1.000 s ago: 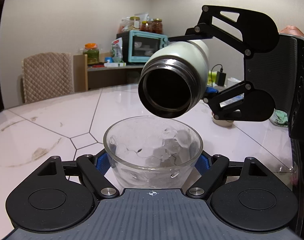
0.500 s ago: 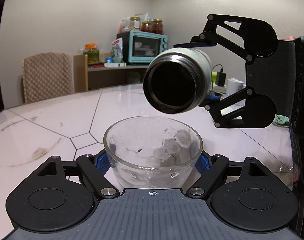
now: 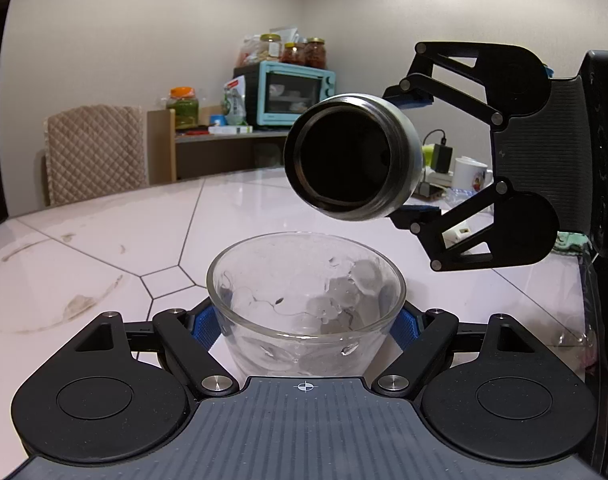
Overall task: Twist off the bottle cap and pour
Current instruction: 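Tilt the bottle back upright with the right gripper, away from the glass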
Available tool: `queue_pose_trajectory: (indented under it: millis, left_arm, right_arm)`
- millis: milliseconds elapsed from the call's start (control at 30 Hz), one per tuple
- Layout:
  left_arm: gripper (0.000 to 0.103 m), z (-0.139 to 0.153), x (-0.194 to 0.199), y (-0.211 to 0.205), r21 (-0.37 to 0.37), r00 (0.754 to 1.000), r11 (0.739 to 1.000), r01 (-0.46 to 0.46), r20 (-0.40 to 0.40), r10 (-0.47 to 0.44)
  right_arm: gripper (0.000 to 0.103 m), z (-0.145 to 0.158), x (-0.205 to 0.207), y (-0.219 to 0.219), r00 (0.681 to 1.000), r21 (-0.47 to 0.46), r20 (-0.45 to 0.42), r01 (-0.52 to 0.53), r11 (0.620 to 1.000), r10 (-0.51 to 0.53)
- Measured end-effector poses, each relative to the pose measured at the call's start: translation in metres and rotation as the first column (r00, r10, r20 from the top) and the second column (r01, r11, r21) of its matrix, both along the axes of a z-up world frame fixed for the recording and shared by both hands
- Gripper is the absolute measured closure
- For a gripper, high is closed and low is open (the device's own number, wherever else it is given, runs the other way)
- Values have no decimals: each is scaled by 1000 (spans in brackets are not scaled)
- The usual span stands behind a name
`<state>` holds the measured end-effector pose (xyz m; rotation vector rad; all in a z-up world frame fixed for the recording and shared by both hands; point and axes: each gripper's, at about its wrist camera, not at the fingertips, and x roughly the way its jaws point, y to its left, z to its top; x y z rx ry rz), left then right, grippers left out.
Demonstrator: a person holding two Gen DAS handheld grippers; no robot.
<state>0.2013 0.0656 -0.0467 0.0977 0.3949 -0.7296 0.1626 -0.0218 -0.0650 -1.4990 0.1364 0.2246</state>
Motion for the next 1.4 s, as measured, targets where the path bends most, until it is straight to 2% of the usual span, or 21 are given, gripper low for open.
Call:
queue_pose_trajectory:
  millis: [367, 633, 867, 1033, 1333, 1400]
  left_arm:
    - [17, 3, 1, 0, -3, 1000, 1000, 0, -3, 0]
    - [17, 4, 2, 0, -4, 1000, 1000, 0, -4, 0]
    - [17, 6, 4, 0, -5, 1000, 1000, 0, -6, 0]
    - [17, 5, 4, 1, -5, 1000, 1000, 0, -5, 0]
    - [17, 4, 6, 1, -2, 1000, 1000, -1, -4, 1]
    - [17, 3, 5, 2, -2, 1000, 1000, -1, -5, 1]
  right_arm:
    - [33, 17, 5, 3, 1000, 49, -24, 6, 999, -5]
    - [33, 33, 7, 1, 997, 142, -80, 34, 989, -23]
    - [33, 41, 8, -2, 996, 178, -89, 42, 983, -27]
    - [33, 44, 6, -6, 990, 261, -134, 73, 963, -39]
    - [33, 57, 14, -6, 985, 307, -165, 101, 946, -51]
    - [33, 47, 5, -16, 985, 315, -164, 104, 944, -53]
